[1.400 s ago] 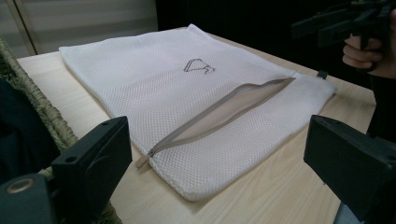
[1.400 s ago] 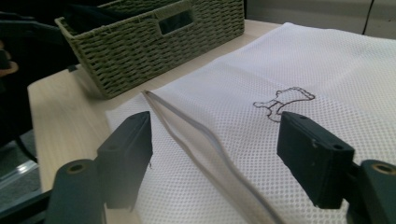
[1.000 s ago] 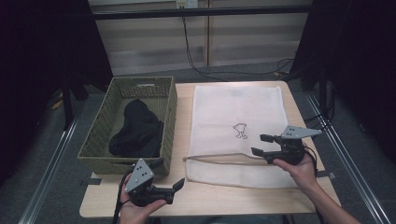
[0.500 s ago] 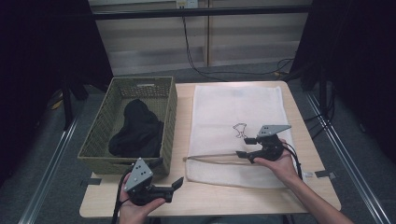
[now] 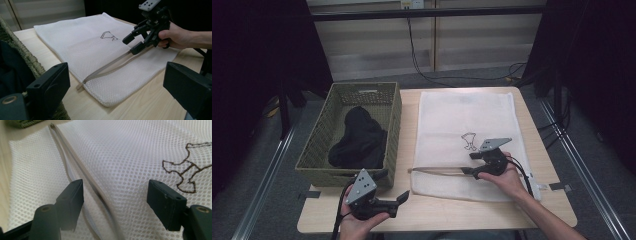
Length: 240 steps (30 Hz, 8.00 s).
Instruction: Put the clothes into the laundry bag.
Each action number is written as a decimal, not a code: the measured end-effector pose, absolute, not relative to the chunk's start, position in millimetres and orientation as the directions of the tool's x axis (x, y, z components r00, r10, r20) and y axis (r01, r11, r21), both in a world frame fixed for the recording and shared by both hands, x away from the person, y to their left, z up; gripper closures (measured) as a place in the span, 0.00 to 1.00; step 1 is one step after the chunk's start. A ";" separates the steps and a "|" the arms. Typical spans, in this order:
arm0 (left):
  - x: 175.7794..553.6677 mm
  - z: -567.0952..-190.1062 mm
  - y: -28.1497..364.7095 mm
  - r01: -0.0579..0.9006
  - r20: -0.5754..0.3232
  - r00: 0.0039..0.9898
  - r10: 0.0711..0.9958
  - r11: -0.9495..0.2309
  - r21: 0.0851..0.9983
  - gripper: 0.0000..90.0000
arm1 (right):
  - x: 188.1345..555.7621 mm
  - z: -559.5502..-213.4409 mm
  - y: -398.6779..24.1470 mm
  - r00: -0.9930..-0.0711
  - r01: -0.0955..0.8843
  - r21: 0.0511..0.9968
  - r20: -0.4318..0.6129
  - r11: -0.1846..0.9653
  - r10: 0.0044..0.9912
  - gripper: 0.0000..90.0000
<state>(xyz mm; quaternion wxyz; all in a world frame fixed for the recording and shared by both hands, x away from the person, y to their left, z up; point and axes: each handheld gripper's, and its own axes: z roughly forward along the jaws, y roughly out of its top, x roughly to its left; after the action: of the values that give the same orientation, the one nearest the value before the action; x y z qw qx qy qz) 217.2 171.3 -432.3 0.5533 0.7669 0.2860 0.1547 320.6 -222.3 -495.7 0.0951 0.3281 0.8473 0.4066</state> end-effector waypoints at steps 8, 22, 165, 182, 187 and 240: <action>217.4 -432.2 171.7 0.261 -0.077 0.794 0.603 -0.224 0.939 0.08 | 320.5 -506.7 -219.2 -0.773 0.473 0.724 0.069 0.501 0.631 0.40; 218.3 -431.8 171.9 0.266 -0.070 0.789 0.610 -0.236 0.935 0.08 | 314.8 -507.9 -217.6 -0.796 0.425 0.749 0.041 0.509 0.604 0.80; 305.4 -369.8 284.9 0.368 -0.092 0.710 0.698 -0.256 0.894 0.06 | 349.7 -413.2 -244.2 -0.804 0.344 0.925 0.199 0.165 0.560 0.97; 368.6 -370.8 297.1 0.446 -0.039 0.709 0.704 -0.404 0.799 0.06 | 350.9 -415.9 -243.3 -0.805 0.349 0.921 0.200 0.173 0.559 0.97; 384.9 -388.2 286.4 0.476 -0.073 0.729 0.681 -0.427 0.768 0.06 | 351.3 -416.7 -242.4 -0.805 0.352 0.919 0.201 0.177 0.558 0.97; 436.0 -483.9 246.0 0.652 -0.037 0.721 0.692 -0.659 0.375 0.00 | 352.4 -421.4 -240.7 -0.807 0.357 0.912 0.194 0.200 0.558 0.97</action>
<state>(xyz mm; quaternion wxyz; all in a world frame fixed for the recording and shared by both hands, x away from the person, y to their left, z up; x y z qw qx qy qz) 436.0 246.0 -483.9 0.1840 0.9092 0.3695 0.0542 352.4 -240.7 -421.4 0.0899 0.2973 0.7694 0.5582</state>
